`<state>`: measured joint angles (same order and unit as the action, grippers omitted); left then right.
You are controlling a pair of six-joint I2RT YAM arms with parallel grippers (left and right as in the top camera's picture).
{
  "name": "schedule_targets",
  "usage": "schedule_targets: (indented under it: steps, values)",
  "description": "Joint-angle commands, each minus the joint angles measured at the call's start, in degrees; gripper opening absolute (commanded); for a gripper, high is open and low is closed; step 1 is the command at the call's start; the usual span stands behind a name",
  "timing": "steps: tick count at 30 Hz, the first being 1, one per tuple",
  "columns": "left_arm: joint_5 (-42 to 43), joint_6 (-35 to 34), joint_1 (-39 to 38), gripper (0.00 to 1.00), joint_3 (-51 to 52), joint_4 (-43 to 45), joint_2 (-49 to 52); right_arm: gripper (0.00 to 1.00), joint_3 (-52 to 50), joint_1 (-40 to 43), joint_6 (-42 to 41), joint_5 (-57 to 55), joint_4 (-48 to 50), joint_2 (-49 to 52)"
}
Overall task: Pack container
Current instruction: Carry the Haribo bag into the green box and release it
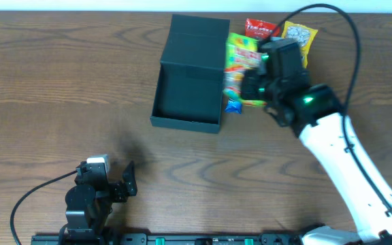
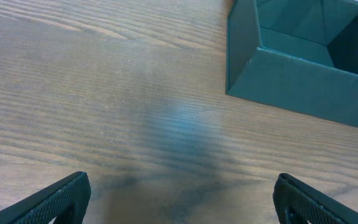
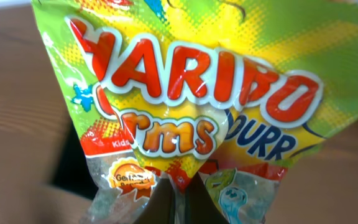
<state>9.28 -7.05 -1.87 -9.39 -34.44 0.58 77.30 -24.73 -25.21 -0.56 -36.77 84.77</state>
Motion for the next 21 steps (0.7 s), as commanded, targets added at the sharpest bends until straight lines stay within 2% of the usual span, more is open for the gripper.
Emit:
schedule_targets:
  steps: [1,11,17,21]
  values:
    - [0.8,0.2,0.3,0.95,0.4,0.2,-0.4,0.02,0.6,-5.4,-7.4,0.4,5.3,3.5]
    - [0.8,0.2,0.3,0.95,0.4,0.2,-0.4,0.02,5.1,-14.8,-15.6,-2.4,19.8,21.0]
    - [0.8,0.2,0.3,0.95,0.4,0.2,-0.4,0.01,8.3,-15.7,-18.9,-7.0,19.3,27.0]
    - [0.8,0.2,0.3,0.95,0.4,0.2,-0.4,0.02,8.3,-15.6,-23.0,-8.3,14.0,28.4]
